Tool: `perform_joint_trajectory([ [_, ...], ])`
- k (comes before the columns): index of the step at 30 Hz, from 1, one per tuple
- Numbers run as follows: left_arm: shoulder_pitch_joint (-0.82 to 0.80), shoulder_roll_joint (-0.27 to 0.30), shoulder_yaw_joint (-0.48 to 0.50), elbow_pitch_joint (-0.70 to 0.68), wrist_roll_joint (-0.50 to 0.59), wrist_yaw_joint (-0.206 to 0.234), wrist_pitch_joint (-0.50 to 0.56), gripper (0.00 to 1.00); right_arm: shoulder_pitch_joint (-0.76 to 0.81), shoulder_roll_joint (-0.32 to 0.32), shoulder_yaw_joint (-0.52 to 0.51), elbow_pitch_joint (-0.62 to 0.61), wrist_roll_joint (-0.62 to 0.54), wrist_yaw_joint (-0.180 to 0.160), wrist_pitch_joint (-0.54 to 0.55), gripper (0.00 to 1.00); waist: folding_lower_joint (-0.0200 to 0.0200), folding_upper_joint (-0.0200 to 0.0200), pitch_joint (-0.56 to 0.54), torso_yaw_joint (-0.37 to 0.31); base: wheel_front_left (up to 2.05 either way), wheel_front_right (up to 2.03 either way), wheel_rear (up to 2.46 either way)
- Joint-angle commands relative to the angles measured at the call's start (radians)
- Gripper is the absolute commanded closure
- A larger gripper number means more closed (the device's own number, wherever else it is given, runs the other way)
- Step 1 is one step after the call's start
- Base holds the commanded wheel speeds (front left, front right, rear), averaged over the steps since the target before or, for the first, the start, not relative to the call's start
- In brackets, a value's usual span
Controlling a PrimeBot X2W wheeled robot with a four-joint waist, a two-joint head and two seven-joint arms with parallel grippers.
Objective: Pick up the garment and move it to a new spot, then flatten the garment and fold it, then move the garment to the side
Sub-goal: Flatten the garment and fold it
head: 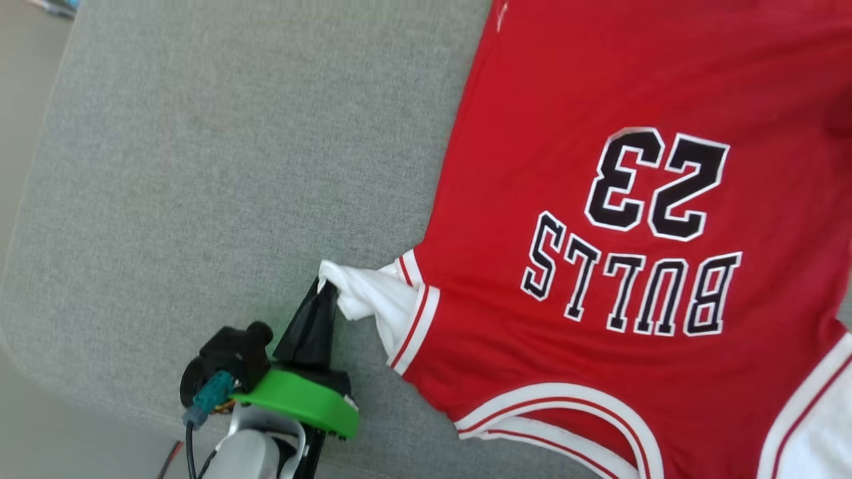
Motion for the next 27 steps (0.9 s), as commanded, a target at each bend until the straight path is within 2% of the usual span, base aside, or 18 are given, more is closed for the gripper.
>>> perform_joint_trajectory([
  [1, 0.018, 0.006, 0.006, 0.007, 0.005, -0.004, 0.001, 1.0, 0.043, -0.029, 0.013, -0.023, 0.024, -0.001, -0.022, 1.0, -0.0001, -0.0001, -0.089, -0.05, 0.0, 0.0, 0.0],
  [8, 0.074, 0.029, 0.015, 0.03, 0.003, 0.005, 0.003, 1.0, 0.282, -0.147, 0.045, -0.189, 0.152, -0.001, -0.121, 1.0, -0.0001, -0.0001, -0.188, -0.1, 0.0, 0.0, 0.0],
  [15, 0.134, 0.053, 0.033, 0.029, -0.009, 0.023, 0.012, 1.0, 0.564, -0.2, -0.01, -0.305, 0.217, -0.001, -0.176, 1.0, -0.0001, -0.0001, -0.267, -0.149, 0.0, 0.0, 0.0],
  [21, 0.17, 0.067, 0.039, 0.018, -0.014, 0.035, 0.018, 1.0, 0.831, -0.187, -0.125, -0.353, 0.235, -0.001, -0.192, 1.0, -0.0001, -0.0001, -0.302, -0.174, 0.0, 0.0, 0.0],
  [27, 0.19, 0.079, 0.042, 0.01, -0.017, 0.043, 0.021, 1.0, 1.089, -0.097, -0.24, -0.384, 0.227, -0.001, -0.186, 1.0, -0.0001, -0.0001, -0.314, -0.188, 0.0, 0.0, 0.0],
])
